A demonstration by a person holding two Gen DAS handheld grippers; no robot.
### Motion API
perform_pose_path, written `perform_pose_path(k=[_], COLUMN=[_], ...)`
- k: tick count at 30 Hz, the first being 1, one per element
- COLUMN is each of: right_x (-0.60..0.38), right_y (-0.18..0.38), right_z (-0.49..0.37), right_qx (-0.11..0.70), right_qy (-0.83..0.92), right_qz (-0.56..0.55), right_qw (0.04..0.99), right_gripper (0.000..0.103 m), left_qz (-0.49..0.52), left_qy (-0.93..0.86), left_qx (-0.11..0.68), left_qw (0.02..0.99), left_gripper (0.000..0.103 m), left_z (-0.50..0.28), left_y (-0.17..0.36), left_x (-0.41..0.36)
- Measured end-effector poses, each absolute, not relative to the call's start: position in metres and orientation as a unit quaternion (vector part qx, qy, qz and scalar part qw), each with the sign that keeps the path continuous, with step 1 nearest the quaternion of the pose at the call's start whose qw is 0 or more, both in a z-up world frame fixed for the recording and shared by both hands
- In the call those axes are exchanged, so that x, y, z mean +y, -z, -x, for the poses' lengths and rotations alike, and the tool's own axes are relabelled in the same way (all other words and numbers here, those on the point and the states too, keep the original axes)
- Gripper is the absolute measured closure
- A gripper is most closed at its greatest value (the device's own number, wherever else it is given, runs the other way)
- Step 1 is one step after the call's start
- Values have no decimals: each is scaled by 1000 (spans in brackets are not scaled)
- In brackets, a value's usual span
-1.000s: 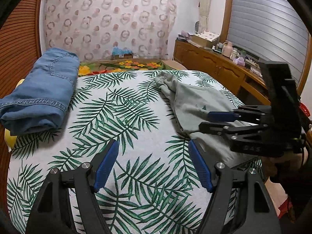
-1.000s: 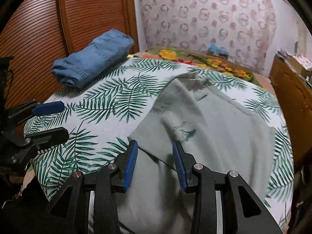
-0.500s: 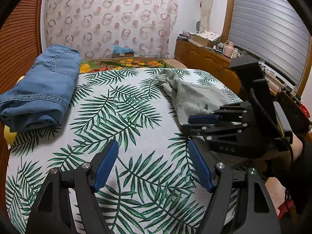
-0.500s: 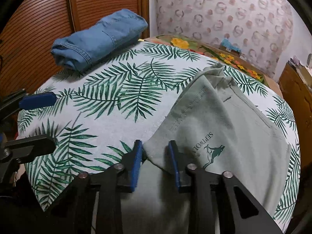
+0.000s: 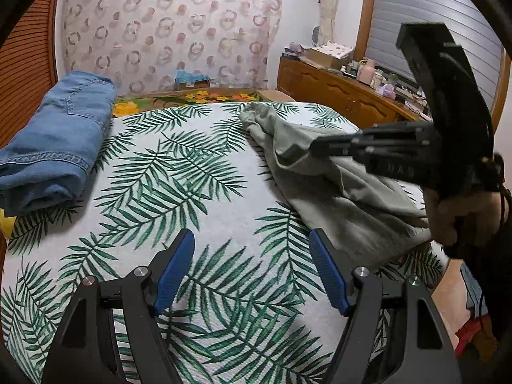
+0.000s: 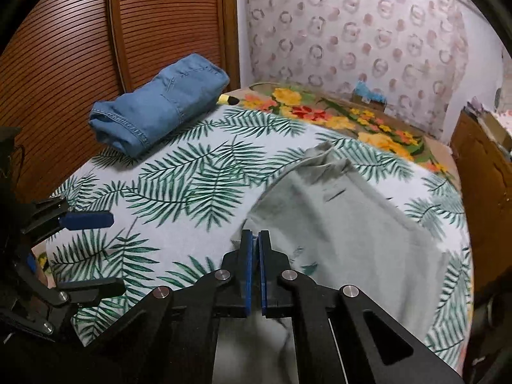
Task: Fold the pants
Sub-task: 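Lift and fold the edge over with the right gripper, then release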
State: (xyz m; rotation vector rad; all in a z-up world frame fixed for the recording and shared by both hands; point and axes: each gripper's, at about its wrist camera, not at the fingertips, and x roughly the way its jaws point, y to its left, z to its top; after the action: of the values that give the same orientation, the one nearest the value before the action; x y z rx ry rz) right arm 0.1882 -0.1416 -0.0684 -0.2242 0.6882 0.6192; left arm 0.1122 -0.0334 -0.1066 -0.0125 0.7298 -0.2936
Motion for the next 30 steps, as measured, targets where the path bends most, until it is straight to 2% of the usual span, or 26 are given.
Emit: perform_pose_path(k=[16, 30], right_x=[-188, -183], right_y=[38, 44], right_z=[-209, -235], right_qx=[312, 307], right_qy=[-189, -117], right_qz=[131, 150], right_qw=[922, 932], right_gripper=[100, 101], left_qz=[1, -1], left_qy=[151, 154], left_qx=[357, 358], left_qw=[922, 921], left_gripper=[28, 28], left_z=[-112, -112], left_y=[110, 111], left_x=[-41, -42])
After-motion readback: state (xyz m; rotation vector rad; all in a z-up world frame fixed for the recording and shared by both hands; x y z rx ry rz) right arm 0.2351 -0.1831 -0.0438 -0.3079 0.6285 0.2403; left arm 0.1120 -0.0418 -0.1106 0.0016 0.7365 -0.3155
